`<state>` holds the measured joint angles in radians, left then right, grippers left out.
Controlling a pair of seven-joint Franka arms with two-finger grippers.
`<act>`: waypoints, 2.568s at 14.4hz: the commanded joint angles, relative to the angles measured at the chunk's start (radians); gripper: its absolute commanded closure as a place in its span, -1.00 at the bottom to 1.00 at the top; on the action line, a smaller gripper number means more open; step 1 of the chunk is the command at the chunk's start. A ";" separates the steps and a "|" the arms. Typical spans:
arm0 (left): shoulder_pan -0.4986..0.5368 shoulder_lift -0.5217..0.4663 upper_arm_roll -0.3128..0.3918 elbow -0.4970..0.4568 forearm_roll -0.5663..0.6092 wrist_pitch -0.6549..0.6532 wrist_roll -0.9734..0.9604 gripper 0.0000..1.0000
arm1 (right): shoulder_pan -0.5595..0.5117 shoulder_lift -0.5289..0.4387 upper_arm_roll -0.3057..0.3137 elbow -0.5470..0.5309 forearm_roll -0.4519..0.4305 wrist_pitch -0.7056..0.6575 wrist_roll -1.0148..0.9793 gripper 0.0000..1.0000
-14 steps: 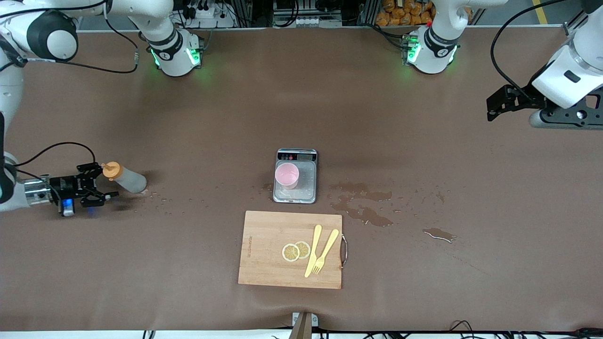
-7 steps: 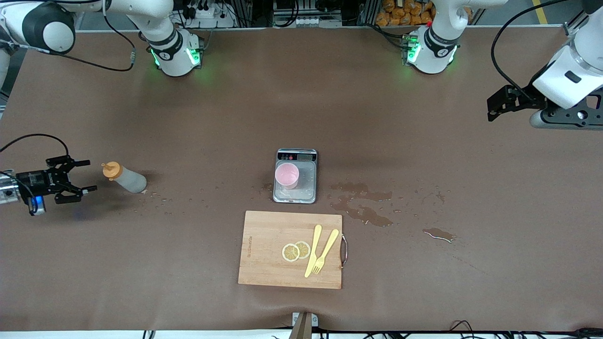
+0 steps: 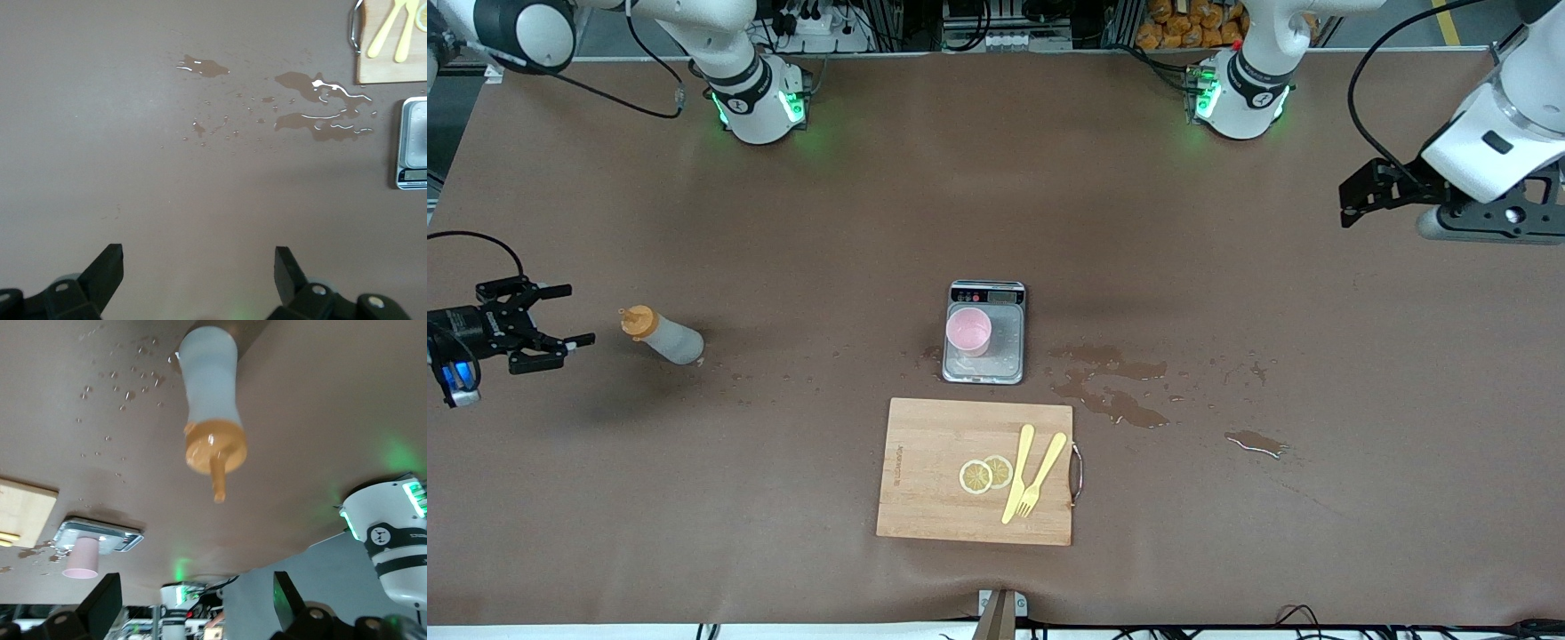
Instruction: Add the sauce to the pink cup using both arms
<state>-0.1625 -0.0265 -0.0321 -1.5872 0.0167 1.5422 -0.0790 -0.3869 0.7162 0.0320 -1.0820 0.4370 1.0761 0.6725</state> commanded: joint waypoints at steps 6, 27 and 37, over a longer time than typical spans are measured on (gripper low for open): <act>0.015 -0.018 0.000 0.026 -0.046 -0.021 -0.044 -1.00 | 0.278 -0.152 0.005 -0.021 -0.129 -0.007 0.019 -1.00; 0.014 0.005 0.004 0.075 -0.004 0.002 -0.038 -1.00 | 0.333 -0.817 -0.004 -0.691 -0.328 0.568 -0.479 -1.00; 0.014 -0.004 0.003 0.066 -0.004 0.019 -0.038 -1.00 | 0.316 -0.730 -0.006 -0.529 -0.379 0.565 -0.530 -1.00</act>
<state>-0.1522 -0.0190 -0.0251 -1.5208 -0.0036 1.5606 -0.1222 -0.0575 -0.0481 0.0182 -1.6703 0.0753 1.6577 0.1561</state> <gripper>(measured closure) 0.000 0.000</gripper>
